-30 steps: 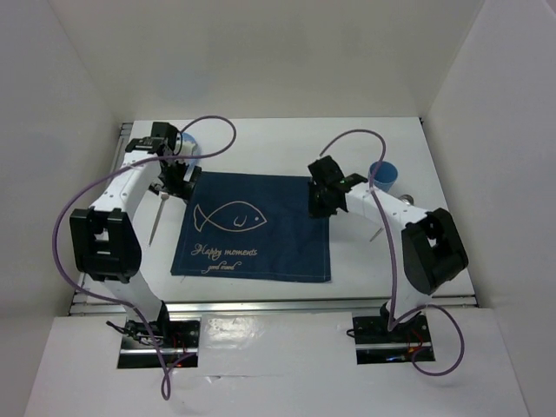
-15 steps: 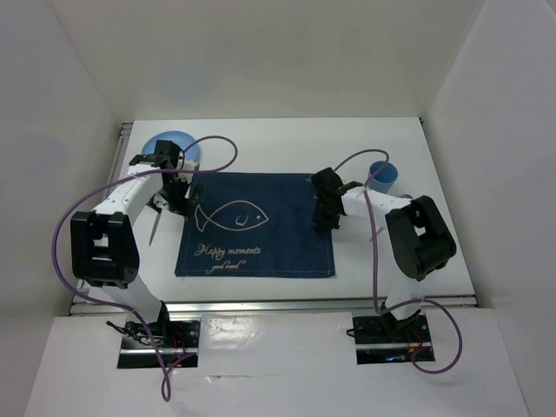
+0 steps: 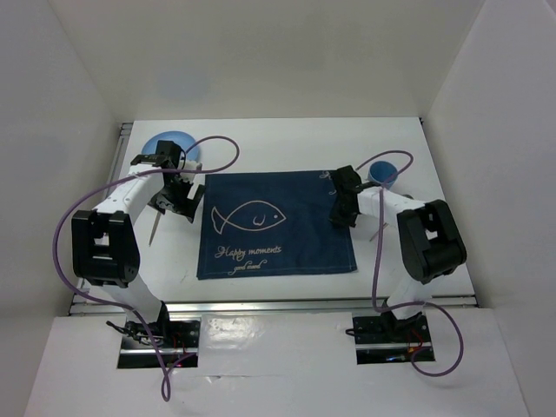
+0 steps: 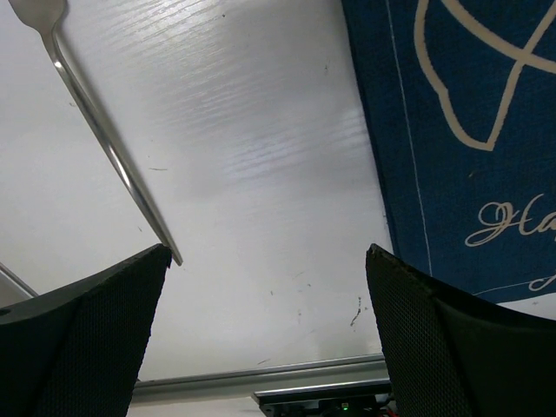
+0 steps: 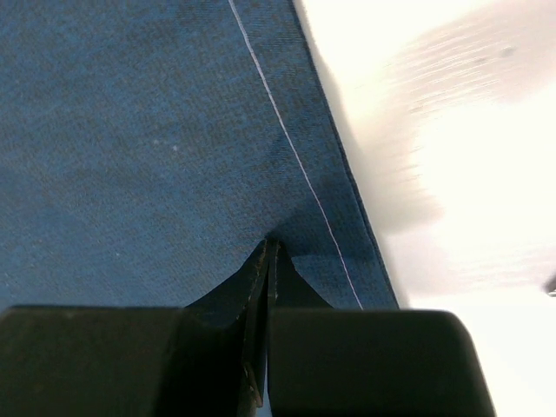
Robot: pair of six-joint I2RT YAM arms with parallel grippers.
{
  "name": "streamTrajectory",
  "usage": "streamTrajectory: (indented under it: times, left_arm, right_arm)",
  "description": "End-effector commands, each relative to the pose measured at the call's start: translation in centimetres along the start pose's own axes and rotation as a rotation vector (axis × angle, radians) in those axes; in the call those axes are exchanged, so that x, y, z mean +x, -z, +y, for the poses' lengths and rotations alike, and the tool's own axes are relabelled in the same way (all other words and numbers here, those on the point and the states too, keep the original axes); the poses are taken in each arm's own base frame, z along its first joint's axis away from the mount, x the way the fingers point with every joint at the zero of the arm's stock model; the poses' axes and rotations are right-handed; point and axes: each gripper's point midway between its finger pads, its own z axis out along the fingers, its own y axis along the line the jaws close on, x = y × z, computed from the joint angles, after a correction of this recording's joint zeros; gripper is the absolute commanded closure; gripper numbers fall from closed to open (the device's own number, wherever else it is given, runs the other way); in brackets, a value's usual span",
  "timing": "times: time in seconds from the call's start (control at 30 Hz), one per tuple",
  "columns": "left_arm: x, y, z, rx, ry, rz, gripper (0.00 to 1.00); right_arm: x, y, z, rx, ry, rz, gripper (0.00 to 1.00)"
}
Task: Set the dinner table for one person
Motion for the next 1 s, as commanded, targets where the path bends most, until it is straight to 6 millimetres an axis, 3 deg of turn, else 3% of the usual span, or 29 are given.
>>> streamTrajectory:
  times: [0.0,0.13,0.23,0.3,0.33,0.4,0.5,0.53,0.57,0.63,0.7,0.87,0.97]
  left_arm:
    - [-1.0,0.5,-0.2,0.012,0.0,-0.025,0.0]
    - [-0.6,0.1,-0.3,0.016,0.0,-0.007,0.0]
    - [-0.5,0.1,-0.1,0.005,0.0,-0.005,0.0]
    - [-0.6,0.3,-0.1,0.005,0.0,-0.005,0.0]
    - [-0.6,0.3,0.1,-0.008,0.0,-0.002,0.0]
    - [-0.9,0.5,0.4,-0.019,0.0,-0.01,0.0]
    - [-1.4,1.1,0.3,-0.015,0.0,-0.033,0.0]
    - [-1.8,1.2,0.2,-0.003,0.0,-0.045,0.0]
    - [-1.8,1.2,0.2,-0.002,0.0,-0.046,0.0]
    - [-1.9,1.5,0.0,0.005,0.009,-0.056,0.0]
    - [-1.9,1.5,-0.2,0.014,0.009,-0.059,0.0]
    - [-1.3,1.3,-0.3,0.017,-0.002,-0.045,0.0]
    - [-0.7,1.0,-0.2,0.009,-0.011,-0.036,0.0]
  right_arm:
    - [0.3,-0.4,-3.1,0.092,-0.021,0.006,1.0]
    - [0.8,0.0,-2.5,0.038,-0.06,0.011,1.0]
    - [-0.4,1.1,-1.7,0.005,-0.067,-0.027,0.97]
    - [-1.5,3.2,-0.7,-0.038,-0.048,-0.071,0.78]
    - [-3.0,4.4,-0.4,-0.025,-0.045,-0.131,0.56]
    - [-4.1,7.1,-0.9,-0.019,-0.055,-0.186,0.48]
    - [-5.1,9.9,-1.5,-0.019,-0.067,-0.246,0.46]
    - [-4.4,10.8,-3.1,0.0,-0.116,-0.257,0.46]
    - [-4.3,11.3,-3.2,-0.004,-0.134,-0.26,0.46]
    - [-3.7,10.5,-6.2,0.054,-0.211,-0.242,0.46]
    - [-4.5,10.4,-8.9,0.076,-0.304,-0.26,0.46]
    - [-5.1,9.3,-12.8,0.096,-0.499,-0.281,0.43]
    - [-6.2,8.0,-13.9,0.08,-0.575,-0.307,0.42]
